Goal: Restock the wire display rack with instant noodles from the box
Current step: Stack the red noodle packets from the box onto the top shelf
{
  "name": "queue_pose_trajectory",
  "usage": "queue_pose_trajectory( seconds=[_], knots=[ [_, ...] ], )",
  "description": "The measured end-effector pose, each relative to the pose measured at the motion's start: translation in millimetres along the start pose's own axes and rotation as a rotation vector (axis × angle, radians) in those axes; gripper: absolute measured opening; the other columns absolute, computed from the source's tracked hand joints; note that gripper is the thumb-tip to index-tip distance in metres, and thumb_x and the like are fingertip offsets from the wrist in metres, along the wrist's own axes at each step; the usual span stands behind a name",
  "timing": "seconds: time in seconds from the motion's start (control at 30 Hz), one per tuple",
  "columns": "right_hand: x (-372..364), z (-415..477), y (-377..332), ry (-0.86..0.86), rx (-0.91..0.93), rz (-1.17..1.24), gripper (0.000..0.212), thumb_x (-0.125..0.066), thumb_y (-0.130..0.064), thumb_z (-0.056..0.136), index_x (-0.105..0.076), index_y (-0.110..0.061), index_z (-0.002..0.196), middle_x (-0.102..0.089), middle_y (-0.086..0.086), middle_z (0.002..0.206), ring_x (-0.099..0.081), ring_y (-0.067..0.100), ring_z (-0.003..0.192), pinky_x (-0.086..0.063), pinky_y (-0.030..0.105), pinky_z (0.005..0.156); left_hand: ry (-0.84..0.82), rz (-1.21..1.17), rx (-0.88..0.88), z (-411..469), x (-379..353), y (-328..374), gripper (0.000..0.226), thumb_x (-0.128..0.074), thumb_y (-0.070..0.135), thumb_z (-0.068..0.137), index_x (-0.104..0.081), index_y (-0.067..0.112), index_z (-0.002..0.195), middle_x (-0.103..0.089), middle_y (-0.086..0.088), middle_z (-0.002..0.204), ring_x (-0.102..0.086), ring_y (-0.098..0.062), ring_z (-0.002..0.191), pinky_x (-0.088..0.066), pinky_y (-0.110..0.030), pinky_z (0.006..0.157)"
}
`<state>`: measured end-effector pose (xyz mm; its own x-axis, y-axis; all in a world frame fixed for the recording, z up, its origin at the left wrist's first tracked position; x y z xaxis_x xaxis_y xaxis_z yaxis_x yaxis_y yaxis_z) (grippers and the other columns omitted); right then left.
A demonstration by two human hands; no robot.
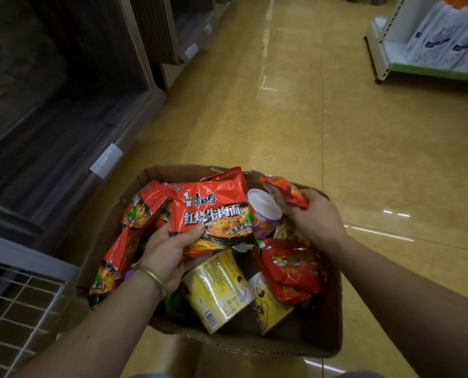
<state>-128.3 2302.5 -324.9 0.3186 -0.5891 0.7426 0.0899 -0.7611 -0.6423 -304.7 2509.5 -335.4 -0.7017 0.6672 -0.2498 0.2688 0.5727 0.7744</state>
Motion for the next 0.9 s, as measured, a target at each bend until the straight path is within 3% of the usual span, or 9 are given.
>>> queue_pose_trajectory(
  seconds=[0.2,0.37,0.53,0.7,0.9],
  knots=[
    [25.5,-5.3,-24.2,-0.026,0.003,0.438,0.02,-0.07,-0.032,0.089,-0.063,-0.024,0.107,-0.07,-0.006,0.093,-0.068,0.01,0.082,-0.053,0.024,0.065,0.058,-0.042,-0.012,-0.2,-5.1,3.3,0.032,-0.073,0.007,0.083,-0.066,0.014,0.113,-0.075,-0.009,0.103,-0.071,-0.029,0.095,-0.059,-0.049,0.083],
    [31.2,-5.6,-26.4,-0.082,-0.066,0.67,0.022,-0.07,-0.036,0.09,-0.068,-0.02,0.105,-0.076,0.005,0.096,-0.075,0.026,0.086,-0.06,0.048,0.082,0.096,-0.025,-0.05,-3.8,1.6,13.3,0.026,-0.071,0.005,0.085,-0.066,0.014,0.109,-0.075,-0.008,0.101,-0.071,-0.028,0.093,-0.059,-0.047,0.081],
    [34.5,-4.8,-12.2,-0.081,-0.21,0.855,0.024,-0.063,-0.037,0.095,-0.064,-0.016,0.106,-0.076,0.011,0.096,-0.075,0.031,0.085,-0.06,0.05,0.08,0.113,-0.023,-0.067,-4.4,18.4,17.2,0.031,-0.071,0.007,0.085,-0.065,0.013,0.115,-0.074,-0.01,0.106,-0.072,-0.029,0.096,-0.06,-0.045,0.079],
    [25.2,-12.7,-5.8,-0.161,-0.273,0.941,0.023,-0.061,-0.034,0.097,-0.061,-0.015,0.11,-0.076,0.012,0.095,-0.075,0.031,0.082,-0.061,0.044,0.072,0.096,-0.002,-0.066,-6.2,18.7,12.1,0.029,-0.07,0.006,0.086,-0.065,0.013,0.114,-0.075,-0.009,0.105,-0.072,-0.028,0.097,-0.059,-0.045,0.079],
    [14.2,-19.4,5.5,-0.313,-0.316,0.865,0.028,-0.059,-0.037,0.097,-0.058,-0.015,0.114,-0.077,0.012,0.095,-0.075,0.031,0.083,-0.06,0.043,0.073,0.066,0.055,-0.077,-10.0,19.9,7.1,0.029,-0.07,0.007,0.086,-0.065,0.012,0.114,-0.075,-0.008,0.105,-0.072,-0.028,0.096,-0.06,-0.041,0.075]
  ],
)
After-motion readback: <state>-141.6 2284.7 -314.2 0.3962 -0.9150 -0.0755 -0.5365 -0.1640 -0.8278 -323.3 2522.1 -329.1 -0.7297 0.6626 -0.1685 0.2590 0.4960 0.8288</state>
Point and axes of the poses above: each hand's wrist, its own z-axis towards the middle knuckle, its own x-axis out of the back of the hand, y = z × x, the point moved 2 cm from there along z, towards the middle knuckle
